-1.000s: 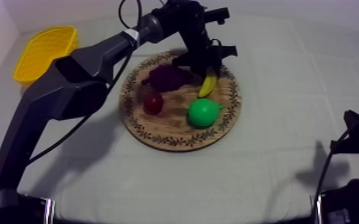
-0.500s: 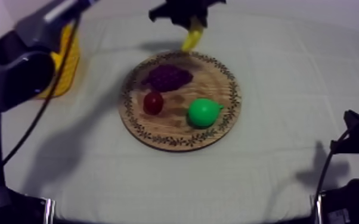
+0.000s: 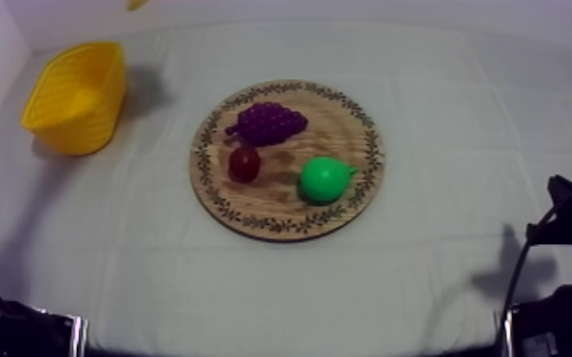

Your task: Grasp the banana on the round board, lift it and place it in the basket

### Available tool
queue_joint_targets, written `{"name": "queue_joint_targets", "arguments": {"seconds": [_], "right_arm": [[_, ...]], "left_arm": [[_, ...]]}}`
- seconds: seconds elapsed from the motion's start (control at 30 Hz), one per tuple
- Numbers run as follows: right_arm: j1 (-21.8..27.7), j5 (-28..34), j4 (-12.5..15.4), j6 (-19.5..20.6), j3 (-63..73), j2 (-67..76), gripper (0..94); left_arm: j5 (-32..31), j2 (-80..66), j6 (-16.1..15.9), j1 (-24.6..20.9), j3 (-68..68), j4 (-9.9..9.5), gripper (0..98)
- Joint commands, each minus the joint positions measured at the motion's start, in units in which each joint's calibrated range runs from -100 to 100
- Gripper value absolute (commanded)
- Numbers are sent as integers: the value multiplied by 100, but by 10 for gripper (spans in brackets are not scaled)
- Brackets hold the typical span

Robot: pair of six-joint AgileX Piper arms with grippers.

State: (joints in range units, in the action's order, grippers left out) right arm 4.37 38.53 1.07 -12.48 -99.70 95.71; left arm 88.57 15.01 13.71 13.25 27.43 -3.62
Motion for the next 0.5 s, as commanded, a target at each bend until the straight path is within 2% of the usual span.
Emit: {"name": "queue_joint_targets", "arguments": {"seconds": [0.0, 0.2, 0.47], "right_arm": [[-1, 2, 3, 0, 3, 4, 6], [-1, 2, 3, 0, 3, 4, 6], [-1, 2, 3, -3, 3, 4, 6]], "left_arm": [[-89, -130, -94, -397, -783, -48, 163], [-548, -78, -252, -913, -1672, -183, 166], [-1032, 190, -487, -1489, -2259, -176, 182]]}}
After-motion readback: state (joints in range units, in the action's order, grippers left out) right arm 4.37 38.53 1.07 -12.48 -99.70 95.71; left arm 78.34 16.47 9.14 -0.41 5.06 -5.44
